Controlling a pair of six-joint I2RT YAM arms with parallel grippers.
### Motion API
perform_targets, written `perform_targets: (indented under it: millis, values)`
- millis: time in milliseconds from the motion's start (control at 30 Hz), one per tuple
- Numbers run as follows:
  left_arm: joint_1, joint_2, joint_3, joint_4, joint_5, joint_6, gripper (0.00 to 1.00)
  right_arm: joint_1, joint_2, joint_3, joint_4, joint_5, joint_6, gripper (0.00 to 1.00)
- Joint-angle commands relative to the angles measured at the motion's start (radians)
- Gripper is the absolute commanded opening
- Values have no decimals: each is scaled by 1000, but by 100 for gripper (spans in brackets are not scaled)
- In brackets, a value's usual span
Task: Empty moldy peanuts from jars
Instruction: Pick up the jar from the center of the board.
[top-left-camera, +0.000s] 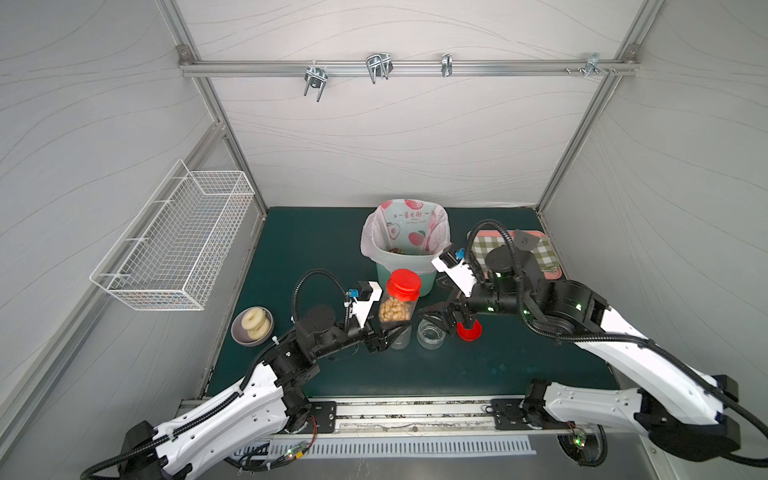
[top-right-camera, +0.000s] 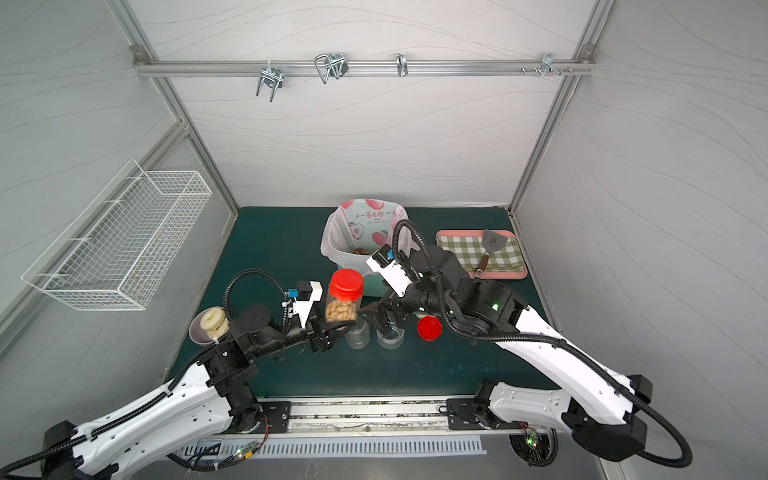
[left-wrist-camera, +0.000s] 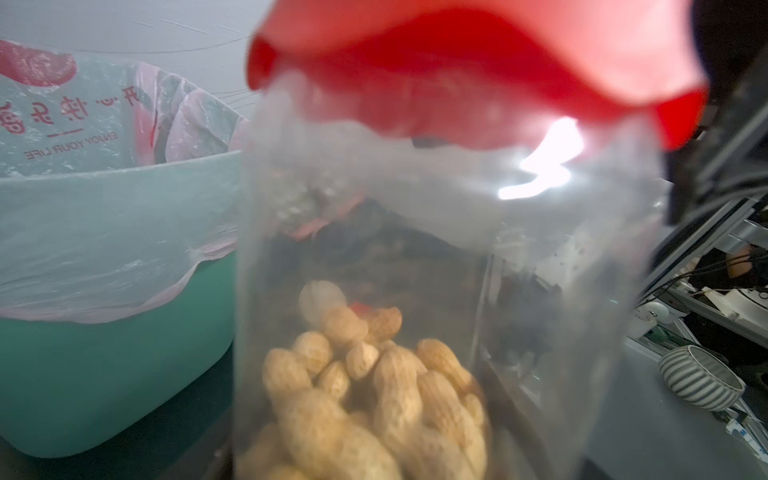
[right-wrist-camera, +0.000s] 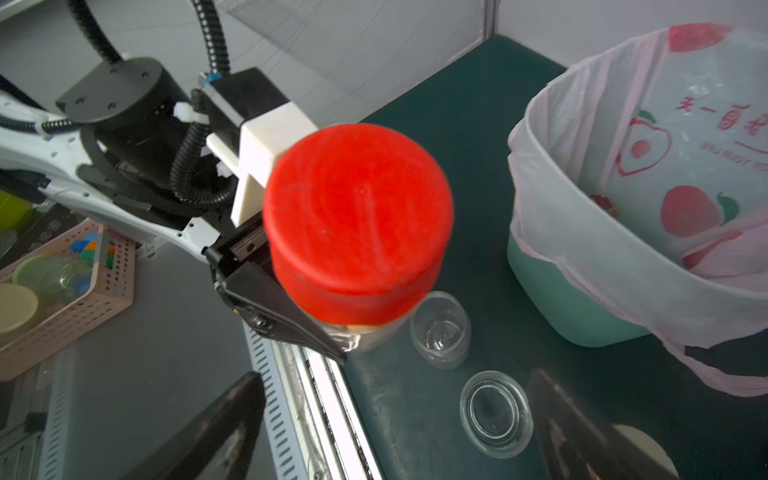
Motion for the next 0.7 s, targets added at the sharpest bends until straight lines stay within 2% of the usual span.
perform_targets:
  millis: [0, 100, 300, 400, 667]
  values:
    - [1, -31, 1, 82, -53, -12, 34, -54, -51, -58, 82, 6, 30, 99]
    - [1, -51, -14, 98, -89, -29, 33, -98, -65, -87, 137, -41, 58, 99]
    - [1, -101, -64, 152, -165, -59, 31, -106, -63, -137, 257, 102, 120, 99]
    - [0, -120, -66, 128, -184, -51, 30, -106, -51, -159, 317, 94, 133, 99]
    - [1, -125, -64, 89, -228, -12, 30, -100, 1, -164, 289, 114, 161, 99]
